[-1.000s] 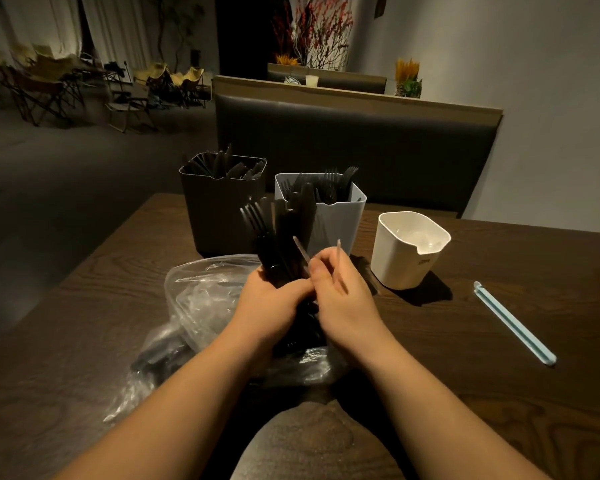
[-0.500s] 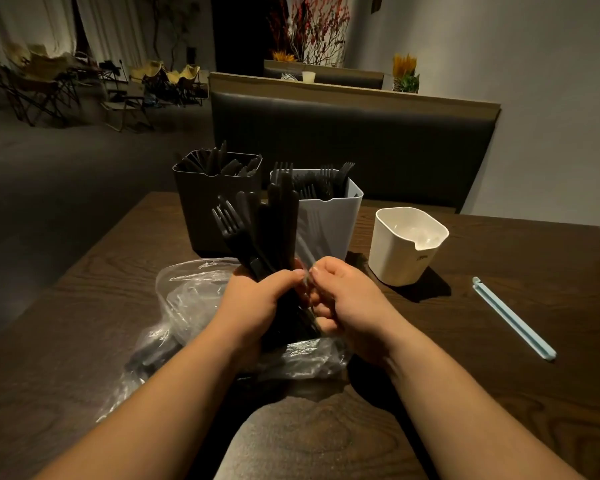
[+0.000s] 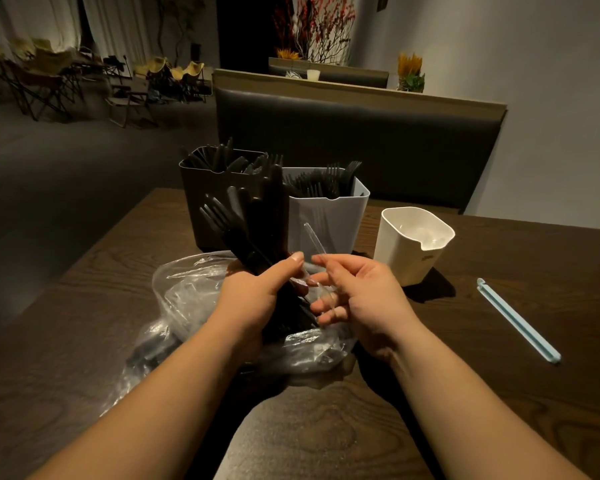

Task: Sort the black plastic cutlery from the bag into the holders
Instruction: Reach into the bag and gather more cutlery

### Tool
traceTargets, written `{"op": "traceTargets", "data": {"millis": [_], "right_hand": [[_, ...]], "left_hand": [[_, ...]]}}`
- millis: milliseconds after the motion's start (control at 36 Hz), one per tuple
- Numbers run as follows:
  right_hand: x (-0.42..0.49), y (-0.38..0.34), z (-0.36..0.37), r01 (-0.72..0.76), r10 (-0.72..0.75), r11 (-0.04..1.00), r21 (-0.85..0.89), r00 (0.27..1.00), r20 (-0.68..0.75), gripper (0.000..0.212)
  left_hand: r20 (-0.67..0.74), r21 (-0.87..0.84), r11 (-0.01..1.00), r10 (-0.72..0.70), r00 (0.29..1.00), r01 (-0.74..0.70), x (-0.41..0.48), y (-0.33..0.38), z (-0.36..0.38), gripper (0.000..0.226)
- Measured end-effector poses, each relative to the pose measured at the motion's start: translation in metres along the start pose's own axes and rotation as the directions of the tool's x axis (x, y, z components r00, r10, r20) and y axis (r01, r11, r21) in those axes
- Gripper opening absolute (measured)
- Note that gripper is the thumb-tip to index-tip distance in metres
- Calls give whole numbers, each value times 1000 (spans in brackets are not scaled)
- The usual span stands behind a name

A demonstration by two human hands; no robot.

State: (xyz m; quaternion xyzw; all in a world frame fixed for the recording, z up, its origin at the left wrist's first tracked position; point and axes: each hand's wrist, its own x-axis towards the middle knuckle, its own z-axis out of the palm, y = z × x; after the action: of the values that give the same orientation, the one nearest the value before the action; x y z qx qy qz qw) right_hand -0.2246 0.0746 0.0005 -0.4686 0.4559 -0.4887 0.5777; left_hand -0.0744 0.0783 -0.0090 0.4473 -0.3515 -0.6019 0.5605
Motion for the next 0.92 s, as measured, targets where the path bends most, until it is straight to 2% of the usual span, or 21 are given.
{"op": "traceTargets", "data": {"millis": [139,250,306,361,472,528,639,750,806,917], "right_hand": [[-4,2,-2,76,-82,984,-162,996,-31,19],[-3,3,4,55,-52,990,-133,998,31,24],[-3,3,6,94,-82,979,-179,994,76,23],[-5,3,8,185,-153,938,-294,980,131,24],[-6,4,10,321,-269,818,-477,947,175,42],[-5,5,8,363,-313,783,-505,932,186,44],[-3,6,6,382,-302,753,-536,924,234,42],[-3,9,6,383,-345,742,-550,922,177,48],[-3,12,7,397,-389,748,-531,912,134,44],[0,14,9,416,-464,768,-487,886,25,13]], "left_hand": [[-56,-51,998,-38,998,35,1,1,0,29],[-129,-63,998,-38,991,30,3,1,1,32],[-159,-64,998,-36,987,26,5,1,0,33],[-180,-81,997,-34,983,20,6,2,-2,31],[-165,-86,996,-31,986,17,5,2,-2,30],[-161,-87,996,-27,987,13,4,3,-2,29],[-148,-127,992,-35,988,16,3,4,-1,31],[-150,-206,978,-54,987,22,3,4,0,27],[-148,-238,971,-46,988,10,5,3,0,9],[-149,-213,977,-24,989,-8,6,0,0,7]]}}
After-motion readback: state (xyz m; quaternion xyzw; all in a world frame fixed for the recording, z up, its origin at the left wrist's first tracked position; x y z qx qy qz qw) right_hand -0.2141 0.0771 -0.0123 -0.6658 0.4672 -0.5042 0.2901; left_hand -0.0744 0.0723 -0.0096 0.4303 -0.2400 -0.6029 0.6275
